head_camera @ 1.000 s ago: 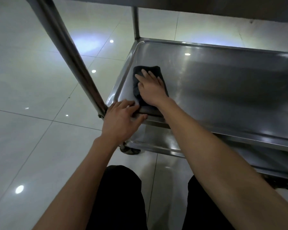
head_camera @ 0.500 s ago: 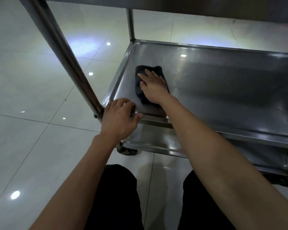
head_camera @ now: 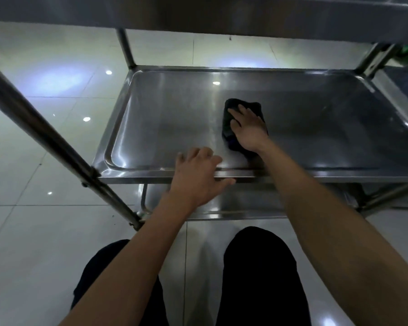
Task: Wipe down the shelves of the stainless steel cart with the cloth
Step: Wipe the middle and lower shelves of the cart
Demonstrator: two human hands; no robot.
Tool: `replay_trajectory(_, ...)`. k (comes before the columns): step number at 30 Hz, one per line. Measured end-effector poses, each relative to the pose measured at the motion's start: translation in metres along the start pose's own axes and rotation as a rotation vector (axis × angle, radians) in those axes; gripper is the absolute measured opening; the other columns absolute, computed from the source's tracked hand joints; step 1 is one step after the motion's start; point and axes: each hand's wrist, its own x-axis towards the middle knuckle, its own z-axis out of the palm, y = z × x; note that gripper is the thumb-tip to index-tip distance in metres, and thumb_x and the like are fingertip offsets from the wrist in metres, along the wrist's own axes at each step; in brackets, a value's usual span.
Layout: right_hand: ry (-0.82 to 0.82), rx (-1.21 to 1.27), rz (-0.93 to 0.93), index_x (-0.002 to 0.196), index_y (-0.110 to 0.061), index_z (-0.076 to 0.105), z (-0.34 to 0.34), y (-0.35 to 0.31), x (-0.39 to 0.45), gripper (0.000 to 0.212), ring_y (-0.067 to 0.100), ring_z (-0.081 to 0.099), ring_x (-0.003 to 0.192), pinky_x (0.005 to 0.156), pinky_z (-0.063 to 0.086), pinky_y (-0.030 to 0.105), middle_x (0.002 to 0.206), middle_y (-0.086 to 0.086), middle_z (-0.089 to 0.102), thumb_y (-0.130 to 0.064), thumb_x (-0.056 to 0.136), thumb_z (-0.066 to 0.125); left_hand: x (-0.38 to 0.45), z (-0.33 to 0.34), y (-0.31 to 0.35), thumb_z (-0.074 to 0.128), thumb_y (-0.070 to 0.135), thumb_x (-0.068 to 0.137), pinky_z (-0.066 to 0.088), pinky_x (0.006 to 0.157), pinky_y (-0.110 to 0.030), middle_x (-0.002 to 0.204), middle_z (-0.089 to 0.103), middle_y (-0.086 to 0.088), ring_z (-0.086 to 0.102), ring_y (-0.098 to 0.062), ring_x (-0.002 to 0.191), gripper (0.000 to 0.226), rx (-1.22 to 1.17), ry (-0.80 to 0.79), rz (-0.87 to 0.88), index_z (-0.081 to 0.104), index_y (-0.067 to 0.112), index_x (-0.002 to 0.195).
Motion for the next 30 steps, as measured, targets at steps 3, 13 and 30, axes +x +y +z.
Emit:
replay_trajectory(3,0.005,0.006,-0.004,0.155,-0.029,0.034,-0.006,0.013,-0.011,0.048,0.026,0.015,0.153,0.123,0.014,0.039,0.167,0.001,0.017,-0.032,0.108,0.032,0.003,0.006,0.002,0.066,0.062,0.08,0.036,0.104,-0.056,0.125,0.056,0.006,0.048,-0.024,0.12,0.042,0.026,0.025,0.0,0.068,0.031,0.108)
replay_trajectory(13,-0.018,0.037,-0.04,0.155,-0.032,0.032,-0.01,0.02,-0.096,0.047,0.02,0.013,0.153,0.124,0.009,0.04,0.167,-0.003,0.017,-0.032,0.108,0.031,0.001,0.009,-0.003,0.067,0.062,0.081,0.03,0.11,-0.059,0.125,0.056,0.006,0.049,-0.024,0.121,0.044,-0.033,0.051,-0.022,0.069,0.032,0.112)
replay_trajectory(30,0.032,0.001,0.014,0.155,-0.036,0.031,0.014,-0.03,-0.116,0.047,0.015,0.011,0.153,0.122,0.009,0.041,0.167,-0.008,0.016,-0.035,0.108,0.025,-0.005,-0.004,-0.049,0.066,0.06,0.083,0.03,0.111,-0.06,0.125,0.057,0.003,0.047,-0.026,0.123,0.042,-0.031,0.044,0.012,0.068,0.029,0.111)
